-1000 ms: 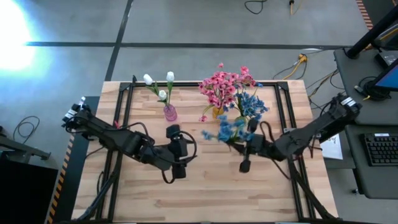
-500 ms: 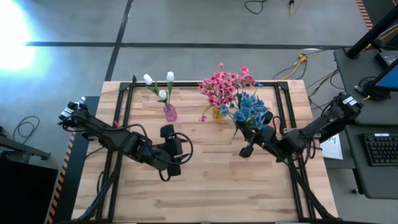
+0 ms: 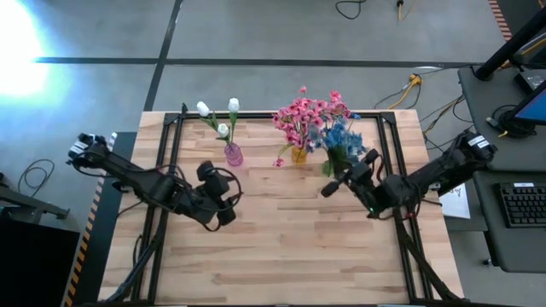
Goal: Sort flowers into vase by color
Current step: Put the blue flowers into the green vase
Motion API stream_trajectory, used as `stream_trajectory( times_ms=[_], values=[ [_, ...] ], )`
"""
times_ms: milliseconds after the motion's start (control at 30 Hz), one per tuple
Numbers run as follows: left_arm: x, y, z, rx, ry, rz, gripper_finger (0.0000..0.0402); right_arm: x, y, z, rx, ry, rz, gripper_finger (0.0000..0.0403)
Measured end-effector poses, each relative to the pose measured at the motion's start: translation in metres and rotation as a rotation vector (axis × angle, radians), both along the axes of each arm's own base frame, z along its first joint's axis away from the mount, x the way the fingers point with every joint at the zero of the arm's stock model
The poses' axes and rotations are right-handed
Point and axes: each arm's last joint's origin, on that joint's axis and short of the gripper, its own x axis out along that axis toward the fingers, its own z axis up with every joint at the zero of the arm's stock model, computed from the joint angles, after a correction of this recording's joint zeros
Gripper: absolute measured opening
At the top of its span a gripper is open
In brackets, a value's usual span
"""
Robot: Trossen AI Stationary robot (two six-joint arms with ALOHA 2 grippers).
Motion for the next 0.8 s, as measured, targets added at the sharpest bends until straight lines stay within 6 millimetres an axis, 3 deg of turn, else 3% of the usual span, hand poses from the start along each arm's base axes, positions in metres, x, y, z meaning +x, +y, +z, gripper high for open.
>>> stream_trajectory(
  times_ms=[233, 800],
  values=[
    [-0.008, 0.005, -0.004, 0.023, 0.003, 0.014, 0.0222, 0.004, -0.026, -0.003, 0.037, 0.005, -0.177, 0.0018],
    [-0.012, 0.007, -0.004, 0.297, 0.172, -0.149, 0.0222, 0.006, -0.050, -0.003, 0.044, 0.010, -0.301, 0.0017]
  ],
)
